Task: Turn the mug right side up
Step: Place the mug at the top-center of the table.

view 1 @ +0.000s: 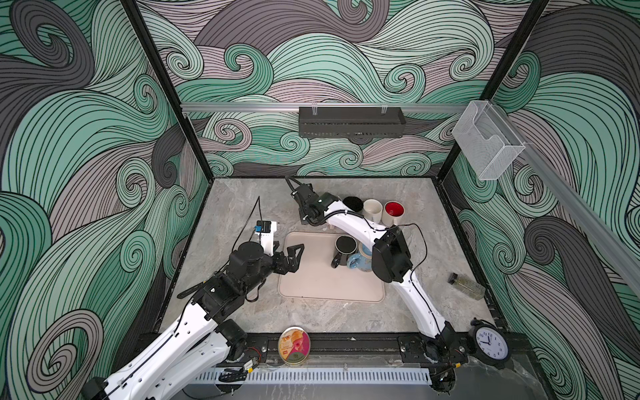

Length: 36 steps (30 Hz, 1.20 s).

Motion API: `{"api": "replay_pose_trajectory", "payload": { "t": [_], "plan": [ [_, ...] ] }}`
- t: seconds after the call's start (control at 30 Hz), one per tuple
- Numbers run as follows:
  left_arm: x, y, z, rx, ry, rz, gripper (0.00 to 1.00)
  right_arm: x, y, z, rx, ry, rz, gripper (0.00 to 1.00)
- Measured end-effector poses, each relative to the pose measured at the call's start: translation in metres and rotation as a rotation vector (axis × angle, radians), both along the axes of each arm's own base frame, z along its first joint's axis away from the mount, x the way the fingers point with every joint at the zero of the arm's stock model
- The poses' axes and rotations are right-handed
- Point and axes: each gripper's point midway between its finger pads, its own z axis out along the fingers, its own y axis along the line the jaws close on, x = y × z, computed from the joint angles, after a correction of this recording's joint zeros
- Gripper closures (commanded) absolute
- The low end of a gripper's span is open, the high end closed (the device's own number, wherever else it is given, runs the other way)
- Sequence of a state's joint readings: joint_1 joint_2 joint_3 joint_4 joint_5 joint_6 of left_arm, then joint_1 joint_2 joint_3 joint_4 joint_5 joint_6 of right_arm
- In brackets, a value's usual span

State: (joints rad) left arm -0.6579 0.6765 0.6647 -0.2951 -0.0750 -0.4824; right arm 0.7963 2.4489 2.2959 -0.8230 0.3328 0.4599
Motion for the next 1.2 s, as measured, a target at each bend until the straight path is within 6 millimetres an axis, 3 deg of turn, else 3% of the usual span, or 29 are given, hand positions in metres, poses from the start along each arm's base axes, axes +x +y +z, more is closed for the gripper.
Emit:
{"api": "replay_pose_trajectory", "payload": {
  "t": [0.27, 0.6, 0.83, 1.03, 1.2],
  "plan": [
    [0.000, 0.000, -0.006, 0.007, 0.010, 0.000, 0.01, -0.002, -0.003, -0.005, -0.002, 0.012, -0.018, 0.99],
    [0.000, 0.000, -0.006, 0.007, 0.010, 0.000, 0.02, 0.000, -0.005, -0.002, -0.008, -0.012, -0.039, 0.69],
    [0.000, 0.000, -0.006, 0.007, 0.010, 0.000, 0.01, -0.003, -0.005, 0.015, 0.005, -0.044, -0.049, 0.62],
    [-0.001, 0.000, -0.006, 0.006, 0.010, -0.002, 0.01, -0.022, -0.014, 0.052, 0.014, -0.078, -0.034, 0.57],
    [-0.002, -0.002, -0.006, 0.003, 0.013, -0.013, 0.02, -0.042, -0.028, 0.120, 0.075, -0.165, -0.001, 0.55]
  ]
}}
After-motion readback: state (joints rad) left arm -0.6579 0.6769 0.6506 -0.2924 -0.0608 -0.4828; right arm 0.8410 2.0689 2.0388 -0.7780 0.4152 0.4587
